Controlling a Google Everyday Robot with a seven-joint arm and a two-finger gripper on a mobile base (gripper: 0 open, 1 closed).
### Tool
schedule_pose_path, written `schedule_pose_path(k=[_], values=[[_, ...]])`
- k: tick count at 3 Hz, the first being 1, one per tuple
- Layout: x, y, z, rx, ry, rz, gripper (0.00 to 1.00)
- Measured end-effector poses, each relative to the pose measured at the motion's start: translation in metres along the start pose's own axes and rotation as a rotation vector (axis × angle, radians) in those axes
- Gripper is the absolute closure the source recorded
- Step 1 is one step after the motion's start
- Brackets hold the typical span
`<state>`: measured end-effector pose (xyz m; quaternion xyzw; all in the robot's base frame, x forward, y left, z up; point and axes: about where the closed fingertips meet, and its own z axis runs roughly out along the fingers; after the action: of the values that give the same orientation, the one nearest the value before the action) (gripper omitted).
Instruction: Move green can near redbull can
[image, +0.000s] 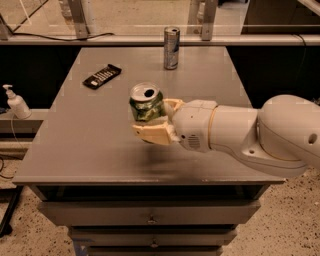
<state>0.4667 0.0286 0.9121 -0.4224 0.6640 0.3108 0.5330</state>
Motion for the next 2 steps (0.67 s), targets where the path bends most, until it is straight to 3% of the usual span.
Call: schedule_pose_path(k=[2], values=[[-0.001,-0.011,-0.003,0.029,0.015,-0.016,1.0]])
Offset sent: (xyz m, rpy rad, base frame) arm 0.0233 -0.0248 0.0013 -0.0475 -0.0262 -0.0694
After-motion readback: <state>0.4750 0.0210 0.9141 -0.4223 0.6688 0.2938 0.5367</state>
